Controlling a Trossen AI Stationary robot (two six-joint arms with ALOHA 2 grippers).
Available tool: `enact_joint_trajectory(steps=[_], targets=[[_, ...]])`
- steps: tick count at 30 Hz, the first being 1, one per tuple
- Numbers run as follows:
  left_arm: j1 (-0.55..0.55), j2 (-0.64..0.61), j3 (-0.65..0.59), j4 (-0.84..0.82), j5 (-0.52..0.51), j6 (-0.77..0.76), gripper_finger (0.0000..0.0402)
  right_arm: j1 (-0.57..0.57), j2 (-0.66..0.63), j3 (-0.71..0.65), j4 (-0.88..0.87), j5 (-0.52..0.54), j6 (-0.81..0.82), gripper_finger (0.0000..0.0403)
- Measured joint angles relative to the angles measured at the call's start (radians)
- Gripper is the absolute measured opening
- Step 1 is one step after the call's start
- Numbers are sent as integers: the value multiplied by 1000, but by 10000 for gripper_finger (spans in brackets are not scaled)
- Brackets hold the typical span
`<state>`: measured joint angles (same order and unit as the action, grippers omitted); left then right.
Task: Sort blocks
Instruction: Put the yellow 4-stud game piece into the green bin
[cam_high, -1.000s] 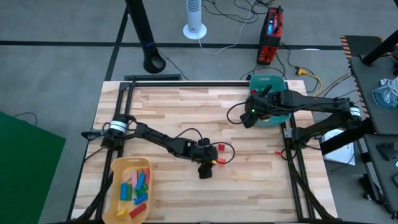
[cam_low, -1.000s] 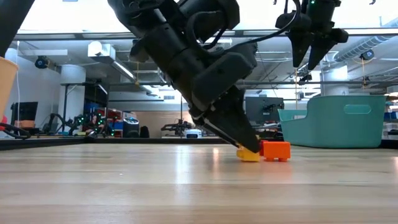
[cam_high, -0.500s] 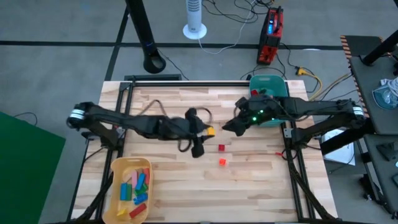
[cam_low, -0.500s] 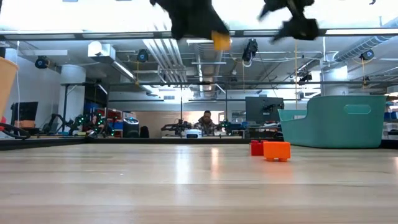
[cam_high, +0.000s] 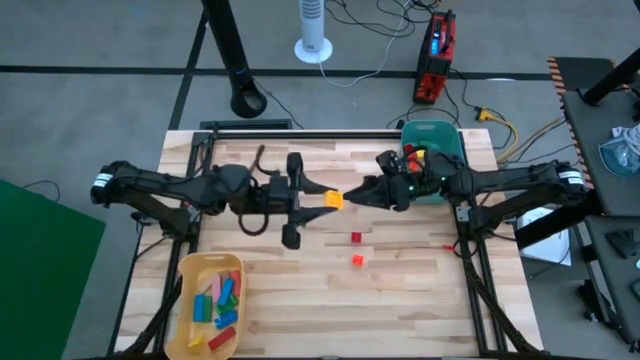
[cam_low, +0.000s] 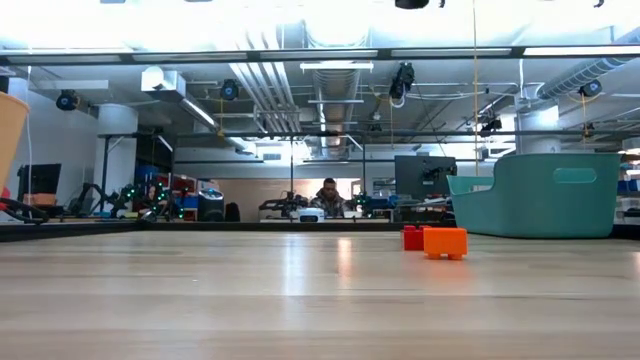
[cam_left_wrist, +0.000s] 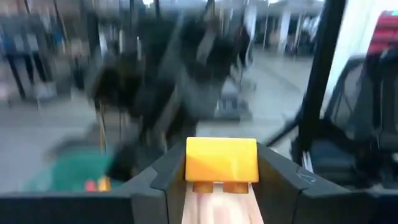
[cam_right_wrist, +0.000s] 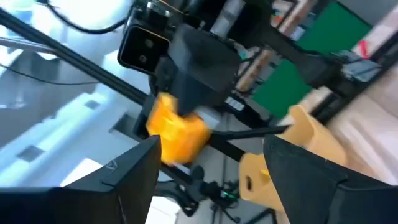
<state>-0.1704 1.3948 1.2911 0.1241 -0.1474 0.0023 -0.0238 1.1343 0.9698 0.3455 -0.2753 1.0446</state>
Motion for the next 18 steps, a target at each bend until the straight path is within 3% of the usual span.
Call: enact_joint_trajectory(steps=[9, 18], targets=[[18, 32, 0, 201, -3, 158, 132, 2, 23, -9, 224, -22, 63, 286], [23, 90, 4, 278, 0, 175, 132, 23, 79, 73, 220, -48, 56, 271]])
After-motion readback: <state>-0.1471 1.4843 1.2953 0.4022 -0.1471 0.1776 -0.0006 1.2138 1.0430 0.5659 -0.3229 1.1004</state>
